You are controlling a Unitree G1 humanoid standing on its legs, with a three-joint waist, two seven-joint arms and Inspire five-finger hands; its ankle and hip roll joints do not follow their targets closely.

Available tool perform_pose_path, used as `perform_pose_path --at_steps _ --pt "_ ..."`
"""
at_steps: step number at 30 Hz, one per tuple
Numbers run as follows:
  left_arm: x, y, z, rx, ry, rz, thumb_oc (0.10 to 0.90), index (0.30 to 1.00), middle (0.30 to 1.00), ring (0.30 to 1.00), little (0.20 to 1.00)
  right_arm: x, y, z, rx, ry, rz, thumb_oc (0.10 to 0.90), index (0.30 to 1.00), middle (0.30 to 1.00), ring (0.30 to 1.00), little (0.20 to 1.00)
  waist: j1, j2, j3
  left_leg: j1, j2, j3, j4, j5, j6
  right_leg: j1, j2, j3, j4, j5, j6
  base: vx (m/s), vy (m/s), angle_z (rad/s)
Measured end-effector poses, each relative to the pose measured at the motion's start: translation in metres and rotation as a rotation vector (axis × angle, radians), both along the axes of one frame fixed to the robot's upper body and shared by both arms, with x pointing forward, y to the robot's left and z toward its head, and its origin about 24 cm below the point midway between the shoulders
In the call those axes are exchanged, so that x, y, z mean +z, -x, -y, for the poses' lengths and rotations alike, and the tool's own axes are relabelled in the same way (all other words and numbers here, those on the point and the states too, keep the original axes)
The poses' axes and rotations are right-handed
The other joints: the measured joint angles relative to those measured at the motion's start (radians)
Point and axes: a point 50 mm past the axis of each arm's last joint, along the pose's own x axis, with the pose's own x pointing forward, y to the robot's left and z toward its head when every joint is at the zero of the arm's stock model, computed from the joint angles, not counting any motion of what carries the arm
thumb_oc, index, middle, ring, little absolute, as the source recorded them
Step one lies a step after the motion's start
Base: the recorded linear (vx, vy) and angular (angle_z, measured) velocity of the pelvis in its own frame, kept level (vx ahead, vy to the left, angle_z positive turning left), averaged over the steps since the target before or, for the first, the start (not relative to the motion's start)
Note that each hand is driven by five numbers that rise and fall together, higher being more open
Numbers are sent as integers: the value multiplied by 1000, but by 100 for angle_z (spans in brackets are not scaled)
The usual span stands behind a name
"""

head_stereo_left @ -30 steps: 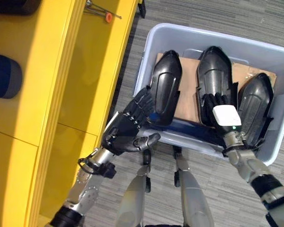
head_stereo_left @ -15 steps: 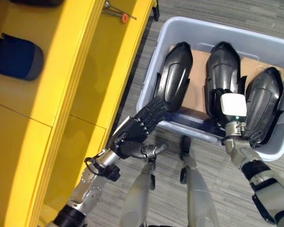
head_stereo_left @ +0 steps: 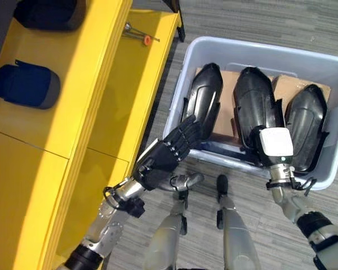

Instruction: Move parts from the plastic box to the shelf.

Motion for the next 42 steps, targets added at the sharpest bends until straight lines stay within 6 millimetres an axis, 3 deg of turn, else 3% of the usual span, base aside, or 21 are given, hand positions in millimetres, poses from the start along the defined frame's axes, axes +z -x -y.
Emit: perform_pose_path --at_steps 5,9,12,14,18,22,27,33,36,38,39,42 --pt "-6 5 -6 8 -4 -20 900 1000 1000 1000 1000 5 18 -4 135 85 -3 400 300 300 300 300 -26 -37 9 126 4 1 -44 -15 0 141 10 3 -76 8 1 91 -20 -3" --pt "-5 6 -6 5 -5 -20 900 1000 1000 1000 1000 24 19 -12 193 74 76 400 300 300 300 300 -34 -76 -2 154 6 6 -50 -24 -1 174 9 15 -108 17 -4 90 -41 -8" --pt "-4 8 -7 8 -1 -22 900 1000 1000 1000 1000 27 18 -15 204 76 20 400 300 300 300 300 -33 -97 6 191 10 13 -50 -32 -4 211 18 20 -113 18 -4 153 -52 -7" --pt "-13 15 -14 26 -13 -66 900 1000 1000 1000 1000 29 26 -25 265 44 22 400 300 300 300 300 -36 -129 -26 259 21 19 -55 -60 -8 294 21 22 -151 11 -3 176 -53 -10" --pt "-19 18 -14 21 -20 -105 900 1000 1000 1000 1000 44 30 -31 305 5 56 400 300 300 300 300 -34 -167 -78 287 30 26 -67 -65 -12 318 29 24 -161 9 -7 155 -44 -3" --pt "-26 23 -19 46 -22 -146 900 1000 1000 1000 1000 51 36 -33 298 -111 113 400 300 300 300 300 -29 -169 -105 327 31 25 -68 -75 -13 359 30 25 -161 -5 -6 99 -47 2" --pt "-36 33 -28 96 -20 -199 900 1000 1000 1000 1000 46 45 -35 303 -166 105 400 300 300 300 300 -26 -160 -175 328 31 14 -70 -77 -13 364 30 22 -162 -11 -6 42 -74 5" --pt "-52 48 -41 253 -1 -294 900 1000 1000 1000 1000 36 50 -40 317 -241 48 400 300 300 300 300 -19 -116 -213 306 32 -18 -69 -70 -14 360 30 -6 -162 -15 -11 -77 -76 15" --pt "-58 54 -43 289 41 -326 900 1000 1000 1000 1000 33 51 -34 271 -290 33 400 300 300 300 300 -12 -87 -218 250 35 -60 -71 -54 -10 332 28 -61 -161 -10 -18 -131 -36 49" --pt "-59 56 -43 286 40 -333 900 1000 1000 1000 1000 30 53 -30 243 -309 20 400 300 300 300 300 -7 -80 -218 236 46 -44 -72 -59 -9 330 27 -93 -161 -8 -25 -177 183 89" --pt "-58 55 -39 227 41 -308 900 1000 1000 1000 1000 24 63 -13 158 -345 4 400 300 300 300 300 -23 -85 -216 207 72 122 -39 -132 0 322 -32 -203 -150 -15 -41 -144 324 150" --pt "-61 57 -29 154 64 -317 900 1000 1000 1000 1000 24 67 -3 112 -393 10 400 300 300 300 300 -33 -83 -216 233 110 235 75 -135 -18 323 -102 -248 -134 -26 -29 -85 229 92"
